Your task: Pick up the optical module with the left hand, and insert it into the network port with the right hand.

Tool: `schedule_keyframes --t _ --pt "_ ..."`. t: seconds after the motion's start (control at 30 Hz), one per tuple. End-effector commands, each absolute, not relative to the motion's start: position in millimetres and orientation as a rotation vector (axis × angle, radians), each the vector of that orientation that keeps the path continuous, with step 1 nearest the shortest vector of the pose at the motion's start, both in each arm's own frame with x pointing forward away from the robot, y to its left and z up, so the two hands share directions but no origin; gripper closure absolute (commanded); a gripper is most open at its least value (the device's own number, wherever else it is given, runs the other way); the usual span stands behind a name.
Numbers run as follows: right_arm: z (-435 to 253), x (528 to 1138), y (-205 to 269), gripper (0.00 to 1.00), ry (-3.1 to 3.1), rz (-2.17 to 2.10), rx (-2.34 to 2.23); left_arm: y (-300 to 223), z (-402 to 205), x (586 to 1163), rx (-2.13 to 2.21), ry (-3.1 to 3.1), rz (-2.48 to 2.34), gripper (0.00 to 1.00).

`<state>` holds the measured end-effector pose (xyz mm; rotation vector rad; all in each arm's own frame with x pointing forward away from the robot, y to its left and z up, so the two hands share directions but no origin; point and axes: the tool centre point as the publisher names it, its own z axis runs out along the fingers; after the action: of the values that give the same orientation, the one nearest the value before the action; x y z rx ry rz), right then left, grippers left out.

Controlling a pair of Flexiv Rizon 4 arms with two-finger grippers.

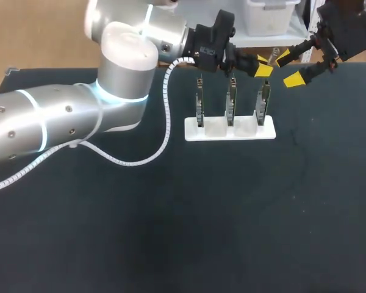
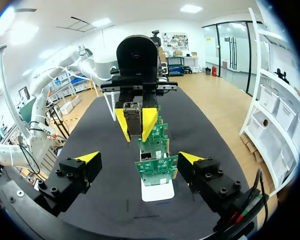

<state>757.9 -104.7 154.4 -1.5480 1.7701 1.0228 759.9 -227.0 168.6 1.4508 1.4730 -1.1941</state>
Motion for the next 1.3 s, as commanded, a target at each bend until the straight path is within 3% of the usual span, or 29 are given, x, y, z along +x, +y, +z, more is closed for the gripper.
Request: schedule_keyframes --t 0.03,1.3 --pt "154 758 -104 0.00 1.770 1.021 -1.547 -236 168 767 1.468 1.471 -1.203 1.00" --pt "154 758 -104 0.00 1.770 1.021 -1.547 -236 156 763 1.487 1.486 -1.235 1.00"
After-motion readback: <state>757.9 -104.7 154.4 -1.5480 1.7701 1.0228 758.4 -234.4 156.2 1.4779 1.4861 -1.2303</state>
